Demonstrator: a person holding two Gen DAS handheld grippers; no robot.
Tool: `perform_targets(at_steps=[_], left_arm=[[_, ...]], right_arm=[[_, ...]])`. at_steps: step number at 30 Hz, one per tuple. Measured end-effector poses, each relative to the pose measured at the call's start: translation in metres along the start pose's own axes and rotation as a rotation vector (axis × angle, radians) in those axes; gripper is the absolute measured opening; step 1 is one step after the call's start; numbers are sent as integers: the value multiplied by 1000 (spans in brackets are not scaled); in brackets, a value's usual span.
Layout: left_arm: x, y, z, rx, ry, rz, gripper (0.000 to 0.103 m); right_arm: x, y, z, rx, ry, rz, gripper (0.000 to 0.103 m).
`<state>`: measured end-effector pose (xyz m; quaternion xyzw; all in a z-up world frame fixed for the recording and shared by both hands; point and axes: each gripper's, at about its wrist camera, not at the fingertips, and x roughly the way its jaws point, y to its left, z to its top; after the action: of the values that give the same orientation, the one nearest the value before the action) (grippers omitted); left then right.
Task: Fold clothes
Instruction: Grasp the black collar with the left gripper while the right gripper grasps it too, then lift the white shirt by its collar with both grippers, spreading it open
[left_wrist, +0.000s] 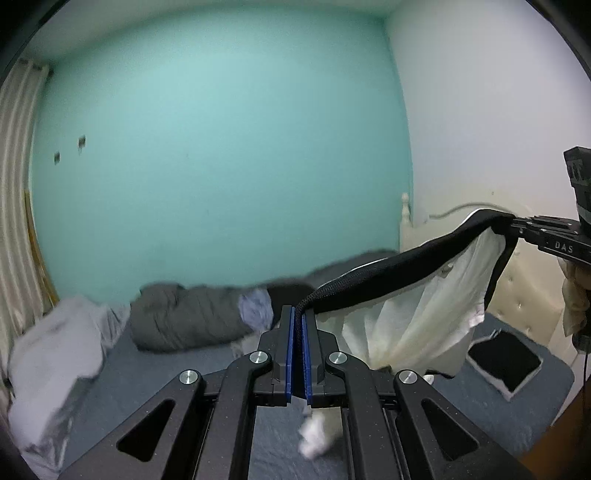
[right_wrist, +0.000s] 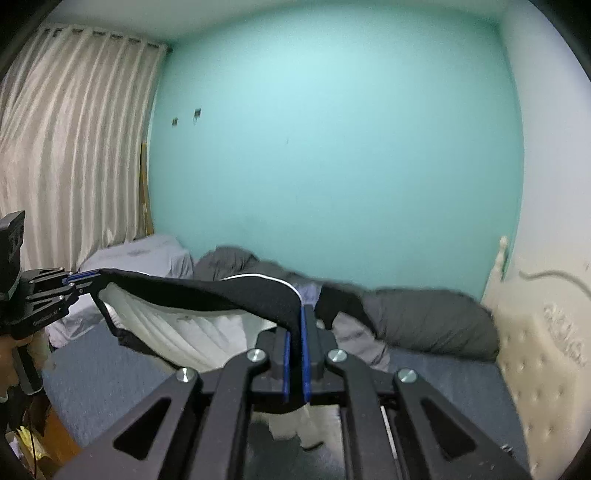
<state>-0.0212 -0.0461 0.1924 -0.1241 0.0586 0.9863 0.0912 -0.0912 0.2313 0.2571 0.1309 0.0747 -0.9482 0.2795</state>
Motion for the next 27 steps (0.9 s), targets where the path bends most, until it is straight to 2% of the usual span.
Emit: perform_targets(at_steps=[6, 18, 27], left_arm=[[-43, 2, 32, 4, -44, 0, 4], [-81, -8, 11, 34, -28, -4, 4], [-112, -16, 5, 45, -61, 5, 4]], right_arm=[[-34, 7, 42, -30, -43, 3, 4], [-66, 21, 15, -46, 3, 49, 4], [-104, 35, 7, -68, -21, 74, 4]])
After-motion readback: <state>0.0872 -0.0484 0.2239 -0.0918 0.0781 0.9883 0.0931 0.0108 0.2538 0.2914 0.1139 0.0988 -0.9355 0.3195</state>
